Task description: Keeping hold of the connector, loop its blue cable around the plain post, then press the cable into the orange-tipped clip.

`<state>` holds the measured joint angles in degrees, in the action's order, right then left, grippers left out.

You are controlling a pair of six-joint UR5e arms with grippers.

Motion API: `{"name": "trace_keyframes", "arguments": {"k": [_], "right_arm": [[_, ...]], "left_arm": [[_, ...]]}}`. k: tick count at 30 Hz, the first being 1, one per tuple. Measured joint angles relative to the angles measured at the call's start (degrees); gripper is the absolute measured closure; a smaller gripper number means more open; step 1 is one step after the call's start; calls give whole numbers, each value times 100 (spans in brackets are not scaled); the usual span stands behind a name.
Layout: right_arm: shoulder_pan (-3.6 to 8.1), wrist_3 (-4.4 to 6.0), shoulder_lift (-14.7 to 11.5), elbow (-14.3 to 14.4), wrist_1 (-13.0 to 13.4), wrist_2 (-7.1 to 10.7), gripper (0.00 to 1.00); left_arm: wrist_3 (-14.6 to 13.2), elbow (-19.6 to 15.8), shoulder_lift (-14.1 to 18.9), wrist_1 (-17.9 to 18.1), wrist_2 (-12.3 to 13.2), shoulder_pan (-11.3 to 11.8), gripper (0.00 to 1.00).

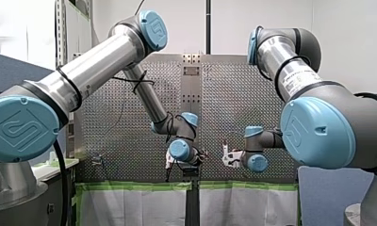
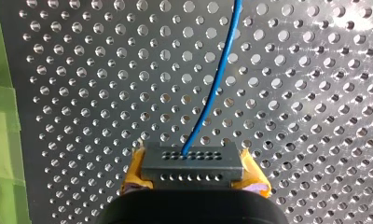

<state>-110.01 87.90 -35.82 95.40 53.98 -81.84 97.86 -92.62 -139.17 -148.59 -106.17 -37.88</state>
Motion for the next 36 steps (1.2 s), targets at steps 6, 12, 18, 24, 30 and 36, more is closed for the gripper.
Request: {"name": "trace_keyframes", "arguments": {"k": [6,12,18,24,30,36], "right_arm": [[1,0,0,1,0,0,100],[1,0,0,0,1,0,100],[1,0,0,1,1,0,100],[1,-1,0,1,1,0,100],[1,-8,0,0,-8,0,100],[1,-9,1,0,-9,0,100]], "left_arm": [[-4,0,0,-11,5,5,2],[-5,0,1,-18,12,15,2],[-5,0,1,-24,11,24,2],[-16,0,1,-55,-2,31,2],[-128,-9,10,-224,-5,30,2],[-325,-219,172,-374,1,26,2]]}}
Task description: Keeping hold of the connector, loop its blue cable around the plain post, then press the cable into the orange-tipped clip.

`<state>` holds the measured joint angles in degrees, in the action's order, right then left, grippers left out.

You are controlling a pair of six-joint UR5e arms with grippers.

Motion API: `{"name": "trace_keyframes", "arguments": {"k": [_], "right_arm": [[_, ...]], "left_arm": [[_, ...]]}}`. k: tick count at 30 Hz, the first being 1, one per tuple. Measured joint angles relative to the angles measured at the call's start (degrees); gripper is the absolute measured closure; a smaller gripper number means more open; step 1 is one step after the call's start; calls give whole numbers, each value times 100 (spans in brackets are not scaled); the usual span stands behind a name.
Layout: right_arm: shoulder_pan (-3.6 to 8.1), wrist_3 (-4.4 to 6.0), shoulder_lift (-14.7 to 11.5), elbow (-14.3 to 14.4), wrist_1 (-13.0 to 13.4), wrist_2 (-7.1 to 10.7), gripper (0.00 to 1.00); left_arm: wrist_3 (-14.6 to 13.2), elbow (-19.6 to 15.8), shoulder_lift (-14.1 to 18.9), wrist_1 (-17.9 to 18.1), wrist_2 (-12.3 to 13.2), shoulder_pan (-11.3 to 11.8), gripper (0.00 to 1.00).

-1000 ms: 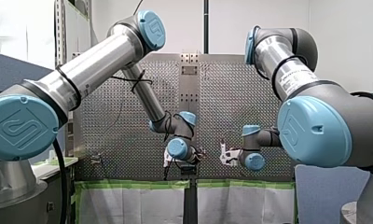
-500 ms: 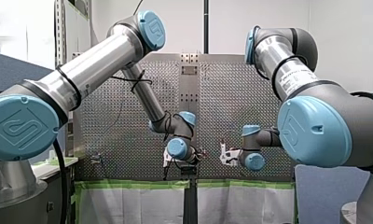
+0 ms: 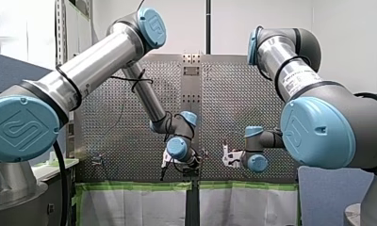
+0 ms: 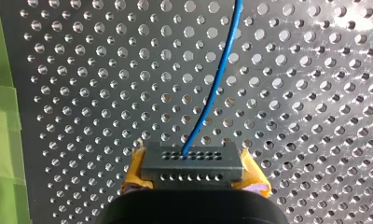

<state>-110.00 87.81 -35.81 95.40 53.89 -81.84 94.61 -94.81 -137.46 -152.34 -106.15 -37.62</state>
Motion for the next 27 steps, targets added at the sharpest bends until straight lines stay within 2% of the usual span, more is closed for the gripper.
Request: {"name": "trace_keyframes", "arguments": {"k": [9,13,19,24,27], "right_arm": [[15,-7,1,1,8,0,100],[23,-5,1,1,5,0,100],[25,0,1,1,1,0,100],[26,-7,2,1,-17,3,100],[31,-49,1,1,-24,6,100]], "left_arm": [[217,-505,497,446,-80,29,2],[368,-756,749,700,-280,38,2],[431,-1128,1120,1071,-494,22,2],[540,-1415,1407,1355,-484,28,2],[614,-1596,1587,1536,-464,19,2]]}}
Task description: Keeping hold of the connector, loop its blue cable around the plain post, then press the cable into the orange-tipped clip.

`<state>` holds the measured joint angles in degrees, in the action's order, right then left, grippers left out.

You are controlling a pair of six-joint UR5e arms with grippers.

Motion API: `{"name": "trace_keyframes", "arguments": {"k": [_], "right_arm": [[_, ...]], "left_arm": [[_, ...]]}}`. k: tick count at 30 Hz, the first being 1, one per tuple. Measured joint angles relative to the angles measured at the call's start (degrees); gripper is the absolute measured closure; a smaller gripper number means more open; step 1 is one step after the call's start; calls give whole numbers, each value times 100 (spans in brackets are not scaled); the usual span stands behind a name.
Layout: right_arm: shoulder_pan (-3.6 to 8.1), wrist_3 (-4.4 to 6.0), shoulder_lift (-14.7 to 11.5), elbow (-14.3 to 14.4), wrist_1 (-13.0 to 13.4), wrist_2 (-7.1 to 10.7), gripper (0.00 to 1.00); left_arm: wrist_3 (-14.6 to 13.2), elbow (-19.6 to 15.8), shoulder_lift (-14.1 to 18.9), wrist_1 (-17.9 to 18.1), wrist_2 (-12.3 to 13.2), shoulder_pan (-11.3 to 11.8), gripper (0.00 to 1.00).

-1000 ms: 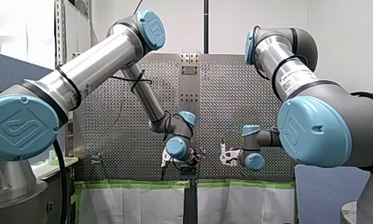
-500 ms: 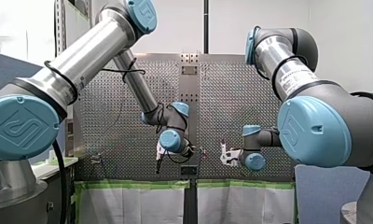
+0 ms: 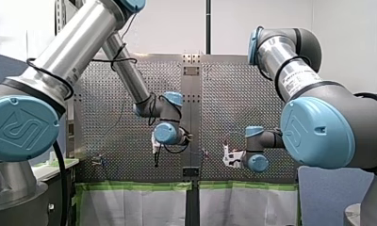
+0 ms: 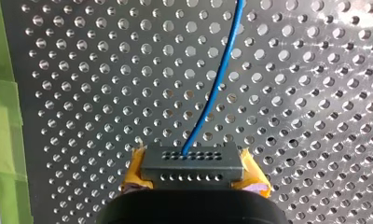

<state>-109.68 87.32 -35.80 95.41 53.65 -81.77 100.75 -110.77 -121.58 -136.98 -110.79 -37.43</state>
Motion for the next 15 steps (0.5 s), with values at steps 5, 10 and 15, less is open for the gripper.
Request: {"name": "trace_keyframes", "arguments": {"k": [5,10,15], "right_arm": [[9,-51,-1,-3,-14,2,100],[4,-94,0,6,-88,3,100],[-17,-239,-2,11,-155,-31,100]], "left_arm": [[11,-321,321,221,26,-34,2],[-46,-630,630,257,55,-44,2],[-84,-907,907,273,18,-53,2]]}}
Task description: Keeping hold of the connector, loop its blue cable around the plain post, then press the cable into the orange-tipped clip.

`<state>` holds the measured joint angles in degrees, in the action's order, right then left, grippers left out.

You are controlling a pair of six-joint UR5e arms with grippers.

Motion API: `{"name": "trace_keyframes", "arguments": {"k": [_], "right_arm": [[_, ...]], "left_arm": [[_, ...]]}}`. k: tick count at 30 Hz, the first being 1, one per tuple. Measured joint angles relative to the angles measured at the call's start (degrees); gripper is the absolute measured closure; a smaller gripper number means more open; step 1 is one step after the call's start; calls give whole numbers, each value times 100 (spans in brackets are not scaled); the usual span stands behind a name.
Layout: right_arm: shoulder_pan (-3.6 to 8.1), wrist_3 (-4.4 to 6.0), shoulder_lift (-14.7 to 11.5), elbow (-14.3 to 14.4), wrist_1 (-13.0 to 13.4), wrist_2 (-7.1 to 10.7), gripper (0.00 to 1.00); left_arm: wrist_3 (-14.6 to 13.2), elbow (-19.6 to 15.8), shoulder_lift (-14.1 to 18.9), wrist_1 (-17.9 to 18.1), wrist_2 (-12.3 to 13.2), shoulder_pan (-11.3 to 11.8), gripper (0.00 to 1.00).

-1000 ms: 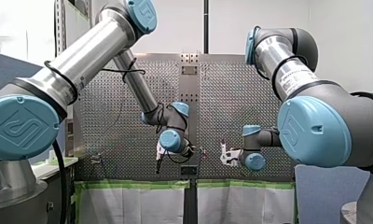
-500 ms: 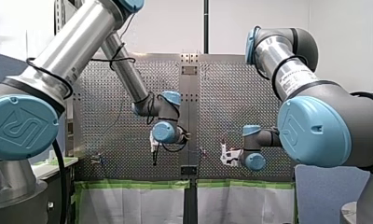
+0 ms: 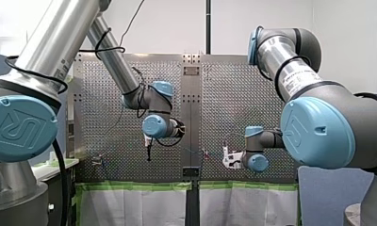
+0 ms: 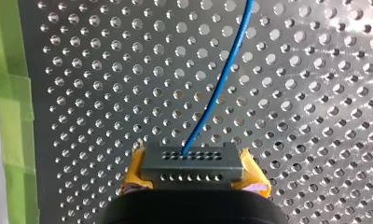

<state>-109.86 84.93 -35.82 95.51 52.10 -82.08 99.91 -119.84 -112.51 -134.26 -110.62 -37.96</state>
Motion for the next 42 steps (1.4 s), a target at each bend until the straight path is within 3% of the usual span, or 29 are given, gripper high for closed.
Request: {"name": "trace_keyframes", "arguments": {"k": [5,7,14,42], "right_arm": [[11,-251,-64,-8,-130,-47,100],[8,-287,-85,-10,-147,-49,100],[19,-259,-104,-18,-147,-47,100],[21,-255,-106,-19,-146,-46,100]], "left_arm": [[-59,-269,269,-3,-77,18,2],[-63,-382,382,-16,-118,31,2],[-10,-534,534,-22,-139,48,2],[-6,-543,542,-23,-139,50,2]]}}
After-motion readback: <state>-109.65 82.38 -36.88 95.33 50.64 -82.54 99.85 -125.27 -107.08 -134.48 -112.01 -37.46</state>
